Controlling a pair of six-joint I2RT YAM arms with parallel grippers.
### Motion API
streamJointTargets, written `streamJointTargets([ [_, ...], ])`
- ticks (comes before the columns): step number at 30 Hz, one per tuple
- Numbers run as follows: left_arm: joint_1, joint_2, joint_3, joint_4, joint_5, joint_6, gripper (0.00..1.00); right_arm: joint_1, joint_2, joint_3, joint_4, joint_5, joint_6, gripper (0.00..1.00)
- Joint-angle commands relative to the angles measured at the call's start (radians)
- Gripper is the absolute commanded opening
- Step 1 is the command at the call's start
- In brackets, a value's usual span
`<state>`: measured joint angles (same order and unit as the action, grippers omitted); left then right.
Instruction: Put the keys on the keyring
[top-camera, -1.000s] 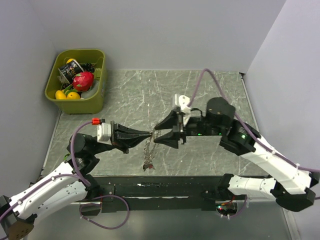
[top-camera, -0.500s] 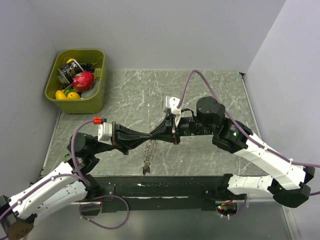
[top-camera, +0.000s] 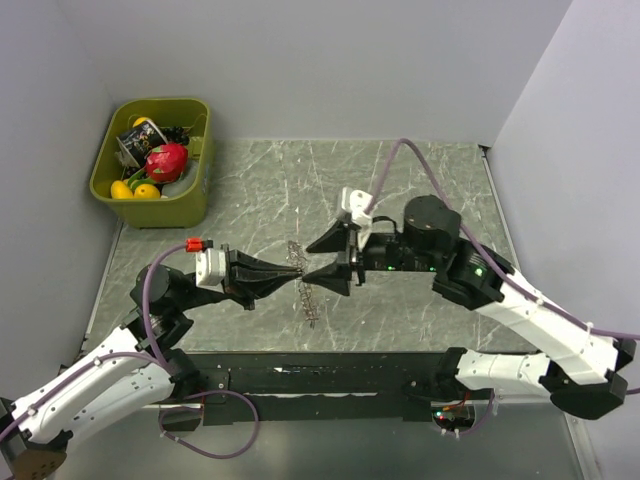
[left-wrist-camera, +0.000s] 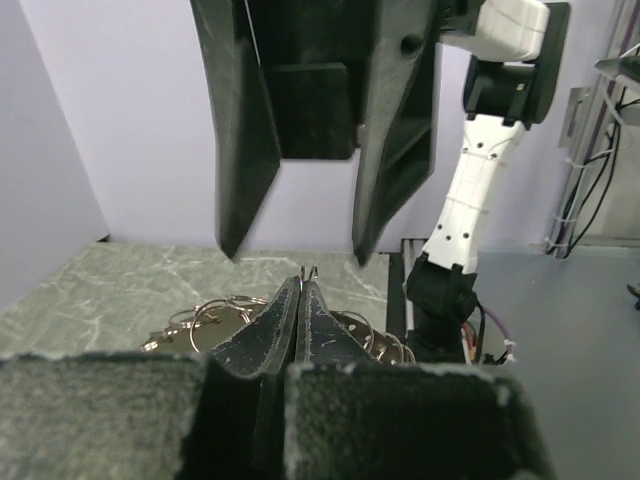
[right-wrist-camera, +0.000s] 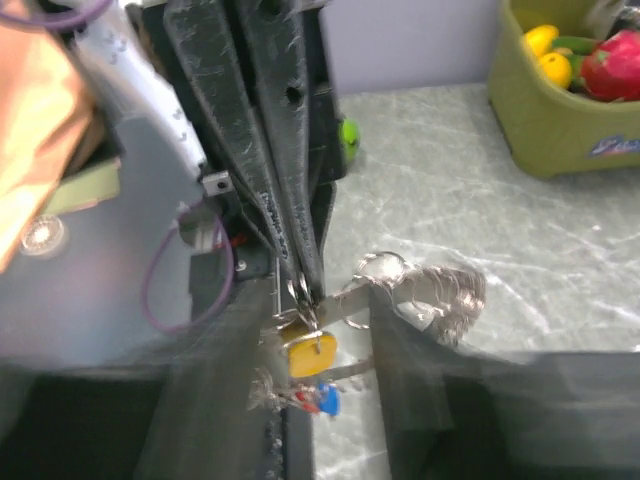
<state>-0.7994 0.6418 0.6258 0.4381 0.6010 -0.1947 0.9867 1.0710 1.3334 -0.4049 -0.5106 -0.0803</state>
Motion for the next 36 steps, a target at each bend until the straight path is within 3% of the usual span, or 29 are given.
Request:
streamJointTargets([
  [1,0.002,-0.034,0.037,0.001,-0.044,0.055,0.01,-0.01,-0.129,-0.04,0.109,0.104,0.024,0.71],
  [4,0.002,-0.044,0.032,-0.028,-0.058,0.061,0.01,-0.013,-0.183,-0.095,0.143,0.148,0.028,0.93],
  [7,0.002,-0.05,0.022,-0.053,-0.078,0.066,0.01,-0.017,-0.213,-0.129,0.149,0.181,0.037,1.0],
  [22,0.002,0.081,-0.017,-0.053,-0.193,0.057,0.01,-0.019,-0.289,-0.284,0.153,0.213,0.116,1.0],
  [36,0.002,0.513,0.109,0.139,-0.242,0.057,0.01,-0.019,-0.361,-0.41,0.134,0.251,0.183,1.0],
])
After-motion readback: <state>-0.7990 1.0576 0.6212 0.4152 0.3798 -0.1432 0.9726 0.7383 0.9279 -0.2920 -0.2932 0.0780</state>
